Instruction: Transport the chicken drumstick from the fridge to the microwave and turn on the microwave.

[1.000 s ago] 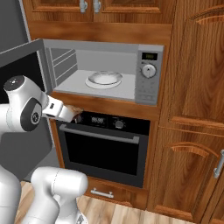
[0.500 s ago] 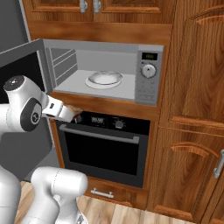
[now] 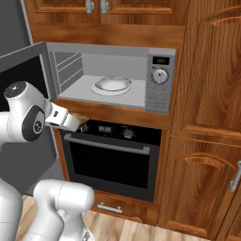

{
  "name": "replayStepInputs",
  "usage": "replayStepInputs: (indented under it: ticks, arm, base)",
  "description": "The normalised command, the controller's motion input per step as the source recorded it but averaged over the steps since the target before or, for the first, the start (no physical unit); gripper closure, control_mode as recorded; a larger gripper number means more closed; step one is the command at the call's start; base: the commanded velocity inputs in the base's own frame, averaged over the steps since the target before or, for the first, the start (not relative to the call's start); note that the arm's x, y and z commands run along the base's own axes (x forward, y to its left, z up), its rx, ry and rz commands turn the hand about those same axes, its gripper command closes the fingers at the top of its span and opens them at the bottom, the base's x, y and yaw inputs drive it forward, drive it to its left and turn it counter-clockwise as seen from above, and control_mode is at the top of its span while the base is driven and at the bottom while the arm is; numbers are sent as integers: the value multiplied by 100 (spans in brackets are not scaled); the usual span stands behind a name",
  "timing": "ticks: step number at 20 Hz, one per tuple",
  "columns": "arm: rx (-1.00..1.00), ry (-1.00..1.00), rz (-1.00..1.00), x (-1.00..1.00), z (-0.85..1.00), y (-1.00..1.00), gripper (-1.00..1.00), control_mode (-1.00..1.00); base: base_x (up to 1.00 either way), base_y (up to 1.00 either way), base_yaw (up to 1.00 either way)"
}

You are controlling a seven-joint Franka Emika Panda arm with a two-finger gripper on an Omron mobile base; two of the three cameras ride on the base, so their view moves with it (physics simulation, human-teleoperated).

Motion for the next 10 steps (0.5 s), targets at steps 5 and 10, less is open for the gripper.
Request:
replayStepInputs:
  ticks: [5,10]
  arm:
    - [0,0,0,0,0,0,100,-100]
    - [0,0,0,0,0,0,100,-100]
  base:
    - [0,0,0]
    - [0,0,0]
